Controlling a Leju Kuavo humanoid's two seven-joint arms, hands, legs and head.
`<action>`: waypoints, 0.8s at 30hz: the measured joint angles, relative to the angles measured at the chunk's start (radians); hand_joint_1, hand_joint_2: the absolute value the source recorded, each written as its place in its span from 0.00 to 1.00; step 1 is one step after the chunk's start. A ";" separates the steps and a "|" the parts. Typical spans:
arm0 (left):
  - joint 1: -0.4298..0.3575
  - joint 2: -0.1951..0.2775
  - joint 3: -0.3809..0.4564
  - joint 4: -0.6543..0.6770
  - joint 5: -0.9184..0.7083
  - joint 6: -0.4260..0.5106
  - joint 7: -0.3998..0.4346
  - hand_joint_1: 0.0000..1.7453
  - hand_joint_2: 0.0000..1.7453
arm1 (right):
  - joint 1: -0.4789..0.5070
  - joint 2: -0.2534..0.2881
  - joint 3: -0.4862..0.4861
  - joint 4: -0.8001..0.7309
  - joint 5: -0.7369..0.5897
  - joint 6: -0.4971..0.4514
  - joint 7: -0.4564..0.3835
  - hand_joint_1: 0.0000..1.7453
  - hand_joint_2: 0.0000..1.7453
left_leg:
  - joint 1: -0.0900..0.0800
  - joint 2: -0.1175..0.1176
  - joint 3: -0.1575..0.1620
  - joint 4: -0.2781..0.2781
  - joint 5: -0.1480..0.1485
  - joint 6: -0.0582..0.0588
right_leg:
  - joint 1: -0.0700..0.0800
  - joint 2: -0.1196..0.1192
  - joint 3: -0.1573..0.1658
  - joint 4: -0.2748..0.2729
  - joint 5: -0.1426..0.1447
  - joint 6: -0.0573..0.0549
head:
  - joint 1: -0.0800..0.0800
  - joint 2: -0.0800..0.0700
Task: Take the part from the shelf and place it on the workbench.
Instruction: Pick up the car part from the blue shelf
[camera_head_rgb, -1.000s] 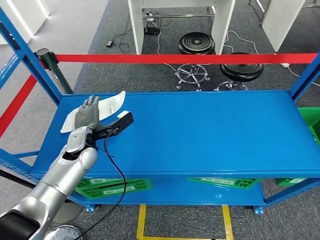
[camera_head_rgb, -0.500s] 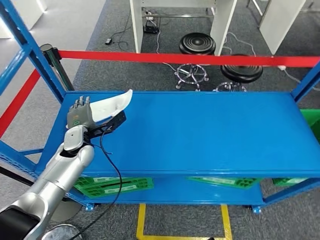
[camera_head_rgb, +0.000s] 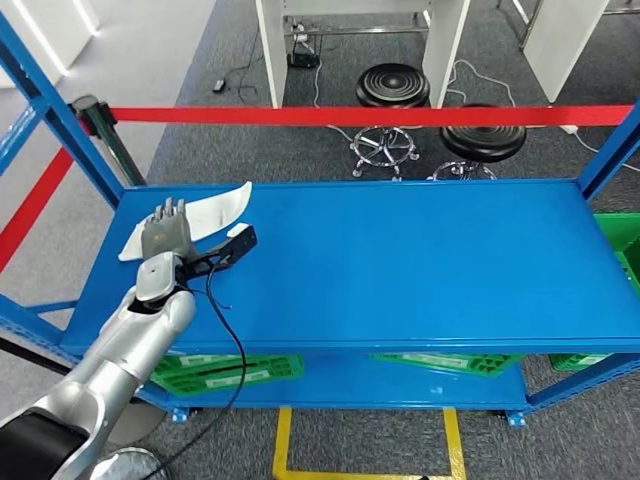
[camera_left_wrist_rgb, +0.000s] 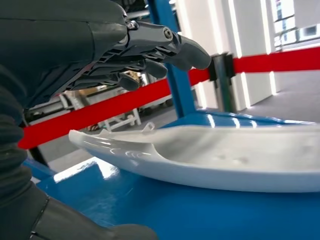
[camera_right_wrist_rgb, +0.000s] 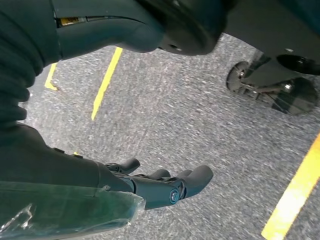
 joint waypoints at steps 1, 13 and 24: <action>-0.002 -0.001 0.000 0.003 -0.001 -0.004 0.001 0.00 1.00 | -0.001 0.000 0.000 0.000 0.000 0.001 0.000 0.00 1.00 | 0.000 0.001 -0.026 0.057 -0.031 -0.004 | 0.000 0.000 0.000 0.000 0.000 -0.004 | -0.002 0.000; -0.028 -0.002 0.000 0.048 -0.015 -0.042 0.016 0.00 1.00 | -0.001 0.001 0.000 0.000 -0.001 0.006 -0.007 0.00 1.00 | -0.002 0.001 0.021 -0.055 0.040 0.020 | 0.005 -0.001 -0.005 0.000 0.000 0.020 | -0.001 0.000; -0.037 -0.001 0.003 0.075 -0.019 -0.051 0.022 0.00 1.00 | -0.002 0.001 0.000 0.000 -0.001 0.011 -0.011 0.00 1.00 | 0.002 0.001 0.028 -0.055 0.038 0.027 | 0.001 -0.002 -0.025 0.052 -0.008 0.038 | 0.006 0.000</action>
